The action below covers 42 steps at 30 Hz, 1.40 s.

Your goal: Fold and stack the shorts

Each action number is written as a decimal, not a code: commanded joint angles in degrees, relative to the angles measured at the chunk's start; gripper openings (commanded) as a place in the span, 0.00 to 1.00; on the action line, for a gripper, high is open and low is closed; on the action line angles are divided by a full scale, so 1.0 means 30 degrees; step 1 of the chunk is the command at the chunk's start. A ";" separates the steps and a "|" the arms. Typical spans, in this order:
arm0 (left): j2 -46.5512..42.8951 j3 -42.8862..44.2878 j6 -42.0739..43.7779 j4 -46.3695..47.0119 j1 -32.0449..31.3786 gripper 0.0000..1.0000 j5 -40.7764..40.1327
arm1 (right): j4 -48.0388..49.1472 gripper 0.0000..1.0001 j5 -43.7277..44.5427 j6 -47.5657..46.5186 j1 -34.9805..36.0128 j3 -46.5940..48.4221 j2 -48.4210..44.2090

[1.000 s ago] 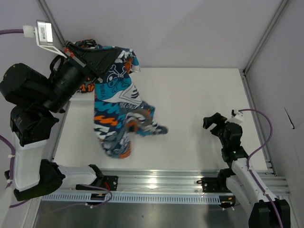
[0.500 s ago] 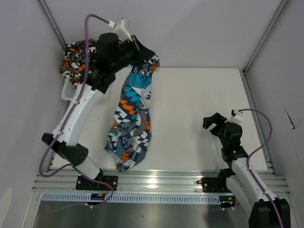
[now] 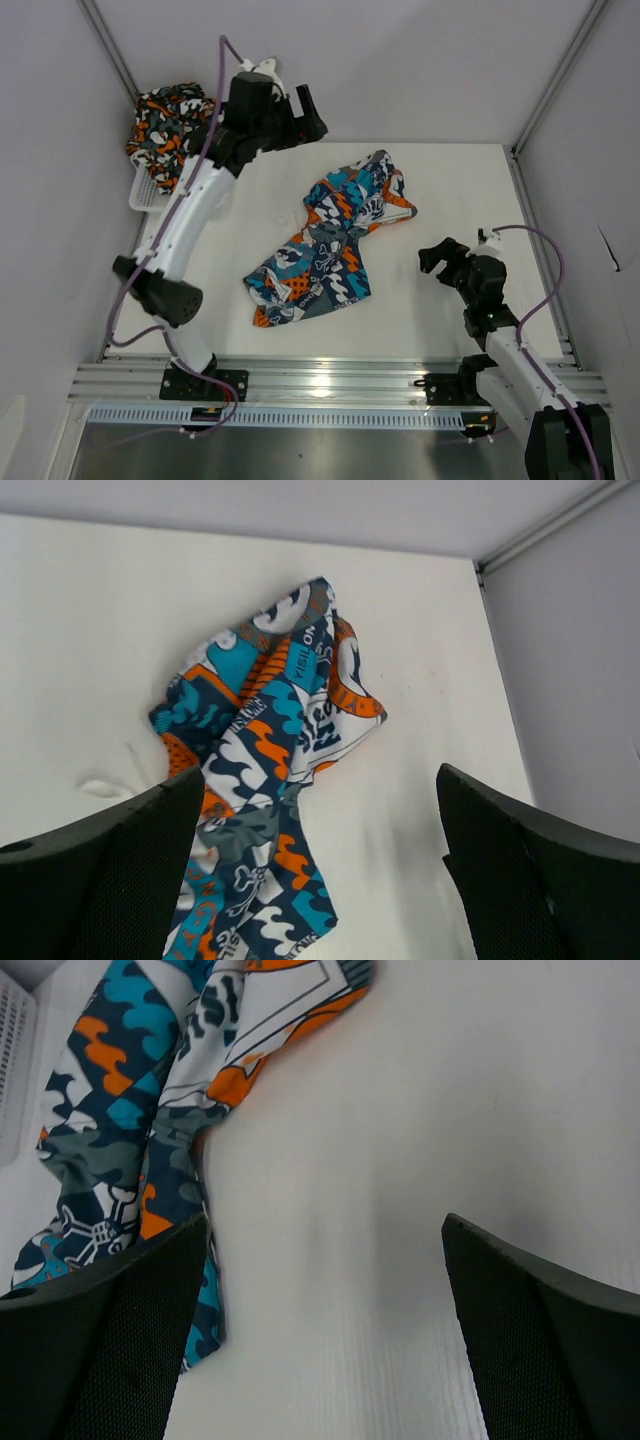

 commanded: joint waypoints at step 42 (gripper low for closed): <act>-1.9991 -2.4495 0.1575 0.1987 1.1484 0.99 -0.1195 | -0.8339 0.60 1.0884 0.0647 2.3997 2.1745 2.3007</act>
